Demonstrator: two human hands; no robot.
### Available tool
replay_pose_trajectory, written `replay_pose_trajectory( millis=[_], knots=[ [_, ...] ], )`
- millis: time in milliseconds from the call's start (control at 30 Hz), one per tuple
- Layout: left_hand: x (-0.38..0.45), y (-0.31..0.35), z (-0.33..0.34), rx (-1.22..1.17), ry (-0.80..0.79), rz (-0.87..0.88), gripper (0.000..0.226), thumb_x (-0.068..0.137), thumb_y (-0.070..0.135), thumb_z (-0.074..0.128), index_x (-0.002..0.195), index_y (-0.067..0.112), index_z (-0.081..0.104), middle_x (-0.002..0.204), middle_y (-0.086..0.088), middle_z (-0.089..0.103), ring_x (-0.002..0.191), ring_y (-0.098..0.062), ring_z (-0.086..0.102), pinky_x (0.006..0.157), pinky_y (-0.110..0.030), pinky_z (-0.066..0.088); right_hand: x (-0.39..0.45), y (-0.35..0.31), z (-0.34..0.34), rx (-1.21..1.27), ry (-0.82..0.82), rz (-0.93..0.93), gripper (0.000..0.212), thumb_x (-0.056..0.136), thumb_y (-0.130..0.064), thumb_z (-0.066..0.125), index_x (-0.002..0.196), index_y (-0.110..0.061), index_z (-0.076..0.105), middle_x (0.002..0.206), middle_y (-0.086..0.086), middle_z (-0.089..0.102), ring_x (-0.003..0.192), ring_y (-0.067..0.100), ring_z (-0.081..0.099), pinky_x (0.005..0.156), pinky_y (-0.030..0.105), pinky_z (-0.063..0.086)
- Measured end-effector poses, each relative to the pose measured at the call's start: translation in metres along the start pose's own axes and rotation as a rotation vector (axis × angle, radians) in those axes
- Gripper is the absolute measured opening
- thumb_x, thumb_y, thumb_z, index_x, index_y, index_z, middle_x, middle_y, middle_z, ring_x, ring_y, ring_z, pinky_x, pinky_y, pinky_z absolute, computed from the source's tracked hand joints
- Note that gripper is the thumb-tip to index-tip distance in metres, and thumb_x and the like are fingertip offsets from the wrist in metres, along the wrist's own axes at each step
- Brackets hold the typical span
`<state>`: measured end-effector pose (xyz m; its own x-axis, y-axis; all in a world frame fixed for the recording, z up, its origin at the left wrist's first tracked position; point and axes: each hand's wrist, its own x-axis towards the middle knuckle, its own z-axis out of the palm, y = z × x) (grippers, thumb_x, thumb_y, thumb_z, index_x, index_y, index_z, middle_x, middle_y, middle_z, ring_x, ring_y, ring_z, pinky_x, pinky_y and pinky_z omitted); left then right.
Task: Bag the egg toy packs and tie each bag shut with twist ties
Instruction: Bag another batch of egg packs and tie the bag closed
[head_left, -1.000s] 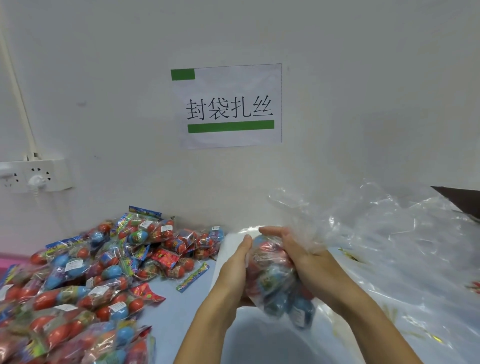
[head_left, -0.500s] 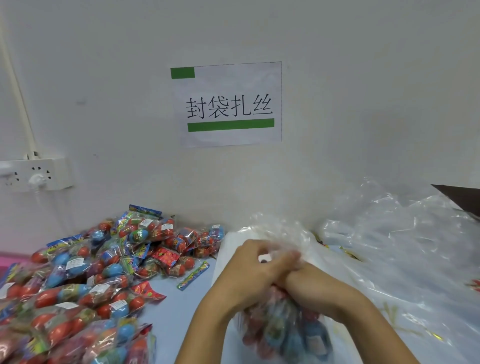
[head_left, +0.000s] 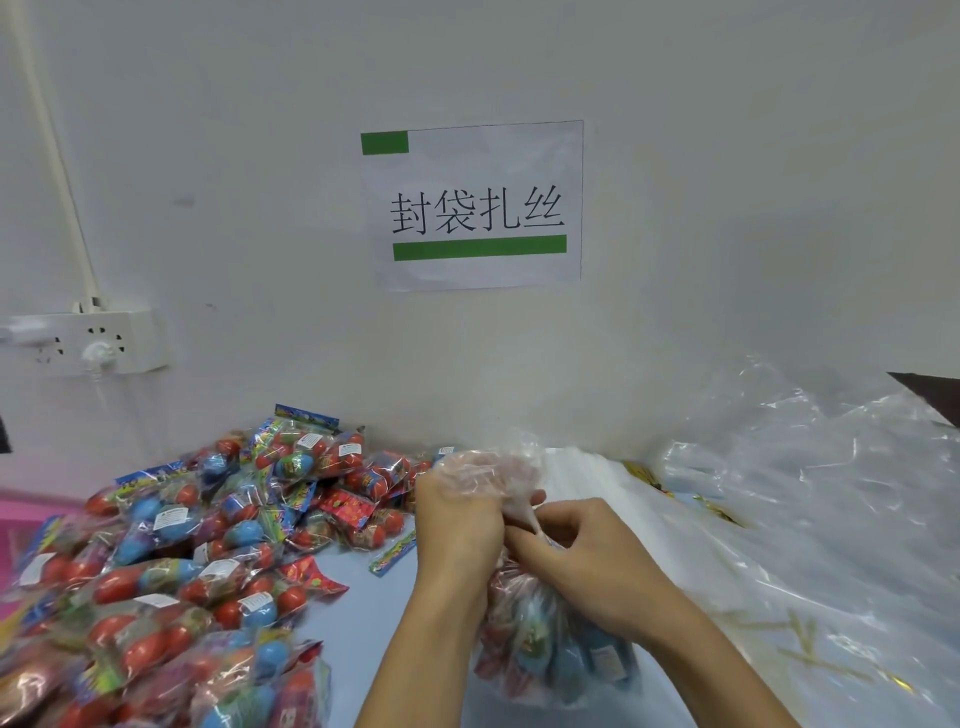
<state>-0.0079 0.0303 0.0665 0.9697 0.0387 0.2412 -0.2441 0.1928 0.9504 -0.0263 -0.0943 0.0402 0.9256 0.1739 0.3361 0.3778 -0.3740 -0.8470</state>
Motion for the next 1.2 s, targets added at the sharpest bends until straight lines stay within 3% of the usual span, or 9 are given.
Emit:
replay_pose_trajectory(
  millis=[133, 367, 500, 600, 667, 767, 867, 1033, 1200],
  knots=[
    [0.001, 0.003, -0.005, -0.011, 0.093, 0.040, 0.025, 0.069, -0.016, 0.062, 0.069, 0.006, 0.074, 0.071, -0.014, 0.072, 0.075, -0.033, 0.075, 0.062, -0.045, 0.059, 0.000, 0.001, 0.000, 0.113, 0.058, -0.007, 0.011, 0.089, -0.025, 0.074, 0.079, -0.024, 0.077, 0.080, -0.003, 0.078, 0.079, 0.009, 0.074, 0.070, 0.018, 0.051],
    [0.001, 0.006, -0.003, 0.065, 0.065, 0.127, 0.024, 0.074, -0.011, 0.066, 0.073, 0.011, 0.076, 0.075, -0.011, 0.074, 0.079, -0.029, 0.074, 0.074, -0.051, 0.059, 0.001, -0.004, 0.000, 0.059, 0.129, 0.085, 0.024, 0.095, -0.015, 0.067, 0.074, -0.021, 0.077, 0.078, -0.004, 0.078, 0.076, 0.011, 0.074, 0.071, 0.025, 0.054],
    [0.003, 0.004, -0.004, 0.147, -0.038, 0.178, 0.012, 0.082, 0.016, 0.080, 0.092, 0.013, 0.075, 0.081, -0.010, 0.075, 0.074, -0.020, 0.071, 0.075, -0.041, 0.059, 0.002, -0.004, -0.006, 0.138, 0.175, 0.120, 0.024, 0.096, -0.014, 0.067, 0.075, -0.017, 0.078, 0.079, 0.003, 0.078, 0.076, 0.018, 0.075, 0.075, 0.032, 0.060],
    [0.001, 0.005, -0.008, 0.167, -0.152, 0.115, 0.005, 0.081, 0.024, 0.081, 0.081, 0.026, 0.077, 0.076, -0.002, 0.076, 0.073, -0.015, 0.074, 0.064, -0.027, 0.058, 0.002, -0.005, -0.011, 0.224, 0.230, 0.116, 0.022, 0.094, -0.014, 0.069, 0.074, -0.017, 0.077, 0.076, 0.005, 0.077, 0.072, 0.017, 0.074, 0.064, 0.023, 0.056],
    [0.002, 0.004, -0.012, 0.215, -0.207, 0.092, 0.003, 0.084, 0.023, 0.078, 0.082, 0.025, 0.078, 0.081, -0.002, 0.077, 0.079, -0.016, 0.075, 0.066, -0.028, 0.059, 0.001, -0.005, -0.014, 0.266, 0.256, 0.134, 0.022, 0.093, -0.013, 0.070, 0.074, -0.020, 0.078, 0.077, 0.004, 0.077, 0.073, 0.016, 0.075, 0.061, 0.020, 0.054],
    [0.007, 0.000, -0.015, 0.199, -0.179, -0.009, 0.013, 0.090, 0.006, 0.067, 0.102, 0.006, 0.071, 0.095, -0.013, 0.076, 0.092, -0.026, 0.074, 0.085, -0.042, 0.060, 0.002, -0.004, -0.017, 0.305, 0.288, 0.164, 0.017, 0.091, -0.017, 0.074, 0.074, -0.020, 0.079, 0.077, 0.003, 0.077, 0.072, 0.016, 0.075, 0.058, 0.020, 0.054],
    [0.009, 0.001, -0.017, 0.158, -0.175, -0.095, 0.022, 0.091, -0.009, 0.050, 0.103, -0.005, 0.068, 0.101, -0.019, 0.075, 0.099, -0.029, 0.072, 0.095, -0.043, 0.055, 0.003, -0.003, -0.018, 0.316, 0.304, 0.164, 0.015, 0.088, -0.018, 0.077, 0.073, -0.021, 0.080, 0.077, 0.000, 0.077, 0.071, 0.014, 0.075, 0.057, 0.018, 0.054],
    [-0.001, -0.002, -0.009, 0.397, -0.379, -0.054, 0.018, 0.096, 0.026, 0.064, 0.097, 0.016, 0.079, 0.094, -0.003, 0.078, 0.095, -0.019, 0.074, 0.092, -0.039, 0.056, 0.002, -0.001, -0.016, 0.237, 0.260, 0.131, 0.021, 0.093, -0.009, 0.069, 0.081, -0.019, 0.083, 0.079, 0.000, 0.078, 0.075, 0.014, 0.076, 0.063, 0.019, 0.056],
    [-0.003, -0.007, 0.000, 0.385, -0.285, 0.042, 0.022, 0.096, 0.022, 0.063, 0.087, 0.010, 0.079, 0.089, -0.008, 0.078, 0.082, -0.016, 0.072, 0.077, -0.035, 0.056, 0.001, -0.002, -0.017, 0.209, 0.228, 0.134, 0.027, 0.097, -0.008, 0.063, 0.085, -0.019, 0.083, 0.079, 0.001, 0.079, 0.077, 0.015, 0.076, 0.064, 0.020, 0.056]
  ],
)
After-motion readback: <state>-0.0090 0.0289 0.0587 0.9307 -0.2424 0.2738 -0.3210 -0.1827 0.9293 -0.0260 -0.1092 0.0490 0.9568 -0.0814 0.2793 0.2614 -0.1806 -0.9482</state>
